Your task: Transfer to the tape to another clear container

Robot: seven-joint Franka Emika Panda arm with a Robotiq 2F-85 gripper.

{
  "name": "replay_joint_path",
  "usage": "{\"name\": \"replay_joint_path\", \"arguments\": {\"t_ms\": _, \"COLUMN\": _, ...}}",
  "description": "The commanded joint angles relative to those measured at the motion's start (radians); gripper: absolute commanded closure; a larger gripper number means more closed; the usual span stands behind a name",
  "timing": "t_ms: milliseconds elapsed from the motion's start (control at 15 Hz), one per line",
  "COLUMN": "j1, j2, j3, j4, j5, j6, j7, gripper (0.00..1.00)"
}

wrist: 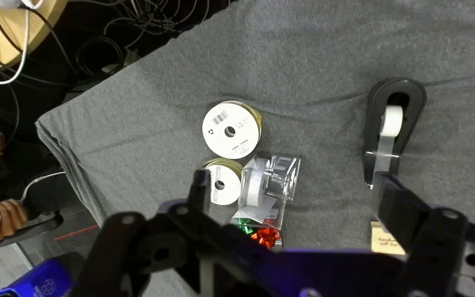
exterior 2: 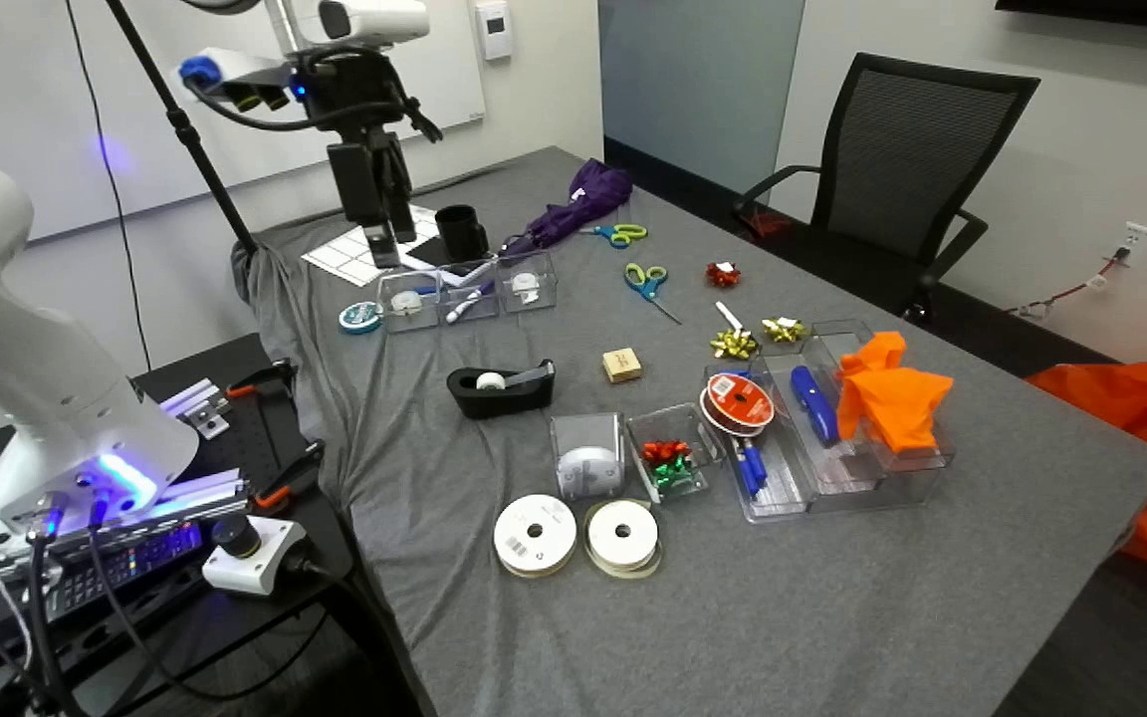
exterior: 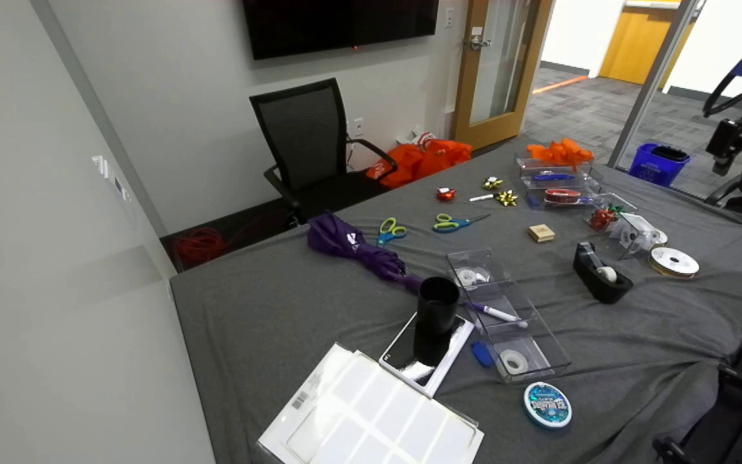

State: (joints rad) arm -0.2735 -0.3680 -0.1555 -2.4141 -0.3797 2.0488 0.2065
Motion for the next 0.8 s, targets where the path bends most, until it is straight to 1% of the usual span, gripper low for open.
{"name": "replay_joint_path", "arguments": {"t_ms": 0, "j1": -0.002, "j2": 0.215, "j3": -0.004, "j4": 0.169, "j5": 0.003, "j6": -0.014, "j7": 0.039, "gripper": 0.00}}
{"name": "replay_joint_path", "arguments": {"t_ms": 333, "j1": 0.015, "j2": 0.409, "j3": -0.021, "j4": 0.339, "j5": 0.002, "j6": -0.001, "j7": 0.128, "gripper": 0.00}}
{"name": "replay_joint_path", "arguments": {"t_ms": 533, "j1": 0.025, "j2": 0.486, "j3": -0.033, "j4": 0.414, "j5": 0.014, "j6": 0.004, "j7": 0.152, "gripper": 0.00}}
{"name": "replay_joint_path", "arguments": {"t_ms": 600, "j1": 0.030, "j2": 0.500, "j3": -0.038, "j4": 0.436, "j5": -0.004, "j6": -0.020, "j7": 0.176, "gripper": 0.00}}
{"name": "replay_joint_path", "arguments": {"t_ms": 667, "j1": 0.034, "j2": 0.453, "j3": -0.040, "j4": 0.379, "j5": 0.005, "j6": -0.002, "j7": 0.150, "gripper": 0.00}}
{"name": "replay_joint_path", "arguments": {"t_ms": 733, "j1": 0.037, "j2": 0.473, "j3": -0.044, "j4": 0.399, "j5": 0.005, "j6": -0.003, "j7": 0.160, "gripper": 0.00}}
